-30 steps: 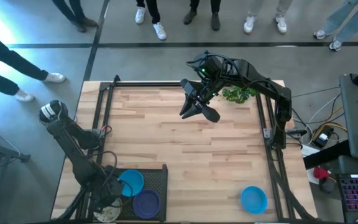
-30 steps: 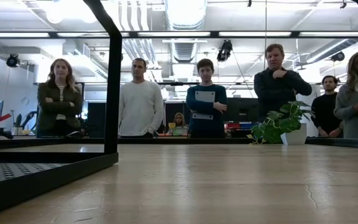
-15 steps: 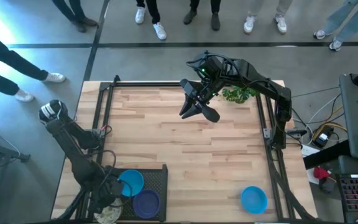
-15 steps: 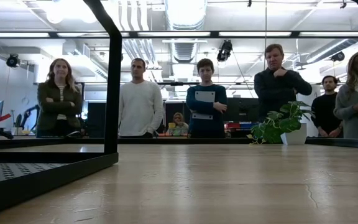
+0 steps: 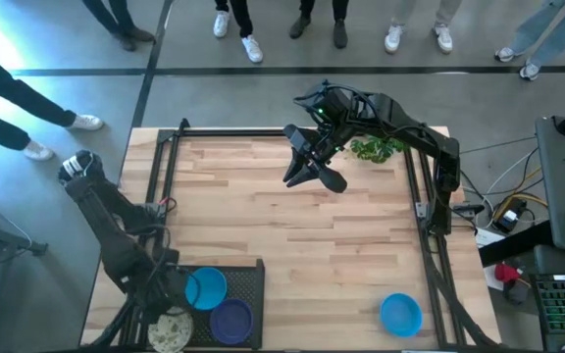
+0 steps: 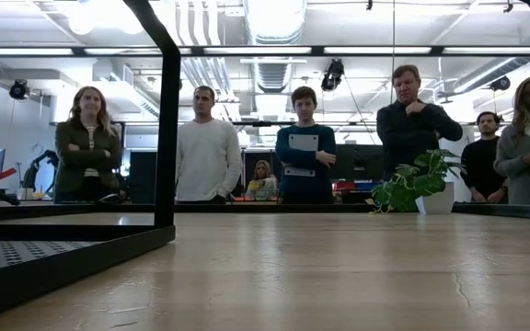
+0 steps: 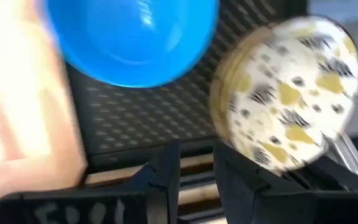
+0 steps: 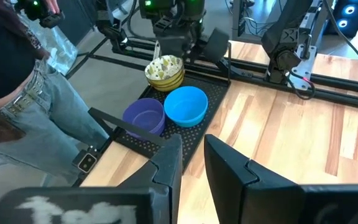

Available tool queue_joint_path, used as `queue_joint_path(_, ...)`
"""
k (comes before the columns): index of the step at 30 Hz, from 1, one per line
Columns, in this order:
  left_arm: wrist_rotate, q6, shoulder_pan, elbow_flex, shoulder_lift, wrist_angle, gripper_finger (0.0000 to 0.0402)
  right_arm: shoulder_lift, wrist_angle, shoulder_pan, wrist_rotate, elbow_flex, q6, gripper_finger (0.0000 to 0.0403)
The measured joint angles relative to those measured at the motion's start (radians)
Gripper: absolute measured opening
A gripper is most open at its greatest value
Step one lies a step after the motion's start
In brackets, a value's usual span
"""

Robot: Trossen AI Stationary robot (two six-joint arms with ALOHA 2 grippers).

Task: Pick & Place Mini bowls
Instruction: Stack the blue bowl on the blue bowl on the shelf

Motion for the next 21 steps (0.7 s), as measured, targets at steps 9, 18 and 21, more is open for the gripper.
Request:
queue_joint_path(9,-0.388,-0.280,0.005,0.027,-0.133,-0.164,0.0089,-0.018,-0.131,-0.001,-0.001,0.000,0.044,0.0071)
queue_joint_path(18,-0.933,-0.358,0.029,0.026,-0.249,-0.175,0.0089,-0.022,-0.417,0.022,-0.002,0.000,0.041,0.0066)
queue_joint_path(21,-1.009,-0.329,0.058,0.026,-0.271,-0.175,0.0089,-0.030,-0.412,0.047,-0.002,-0.013,0.069,0.0063)
